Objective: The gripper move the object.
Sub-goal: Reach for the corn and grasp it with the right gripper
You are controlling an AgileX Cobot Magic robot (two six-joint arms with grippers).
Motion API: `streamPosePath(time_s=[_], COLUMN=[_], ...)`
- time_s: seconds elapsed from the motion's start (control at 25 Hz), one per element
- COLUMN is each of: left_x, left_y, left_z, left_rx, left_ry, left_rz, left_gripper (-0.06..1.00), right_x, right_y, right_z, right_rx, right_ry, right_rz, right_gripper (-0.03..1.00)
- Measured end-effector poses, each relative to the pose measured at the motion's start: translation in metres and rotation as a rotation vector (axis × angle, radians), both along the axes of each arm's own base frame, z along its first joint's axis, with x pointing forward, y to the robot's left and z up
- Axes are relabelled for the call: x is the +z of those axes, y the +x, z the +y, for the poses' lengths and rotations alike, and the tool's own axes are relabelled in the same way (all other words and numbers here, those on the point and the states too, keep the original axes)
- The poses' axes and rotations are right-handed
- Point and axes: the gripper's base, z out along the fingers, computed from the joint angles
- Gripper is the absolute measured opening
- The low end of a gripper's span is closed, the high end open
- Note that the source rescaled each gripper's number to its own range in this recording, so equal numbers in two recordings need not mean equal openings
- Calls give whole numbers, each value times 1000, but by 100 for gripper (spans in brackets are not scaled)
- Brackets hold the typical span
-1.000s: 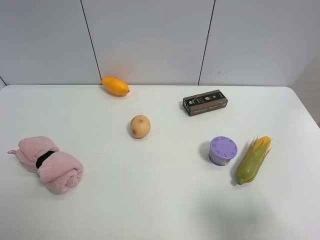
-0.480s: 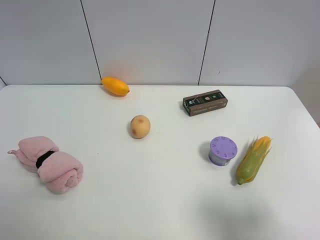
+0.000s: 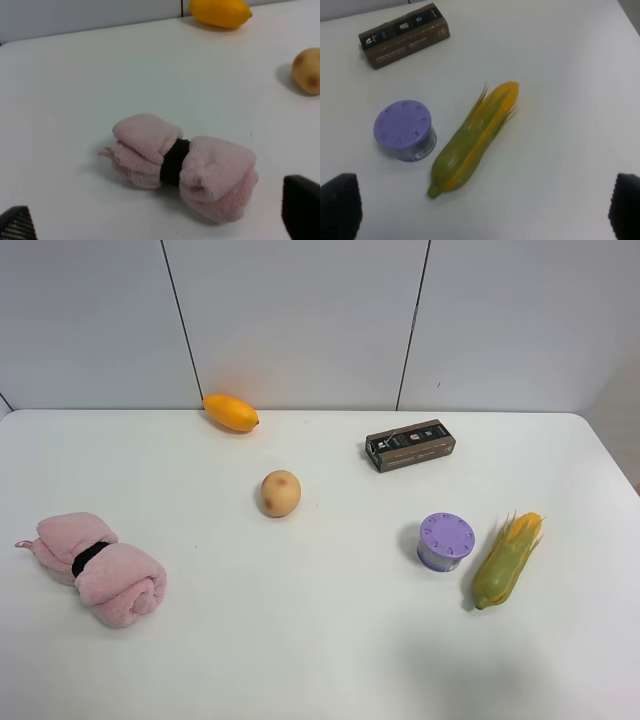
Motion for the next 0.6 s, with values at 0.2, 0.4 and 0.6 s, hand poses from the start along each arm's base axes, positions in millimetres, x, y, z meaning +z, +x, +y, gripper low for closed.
streamPosePath(time_s=[0.2,0.4,0.6], left_x=[0,0,0], left_y=[0,0,0], left_z=[0,0,0], left_rx=[0,0,0], left_ry=[0,0,0], left_rz=[0,0,0], left_gripper=[100,100,100], right_x=[39,74,79], right_y=[15,44,80], right_z=[0,-1,-1], right_rx=[0,-15,-73], right_ry=[1,26,103], right_rz=[36,113,246], right_gripper=[100,100,100])
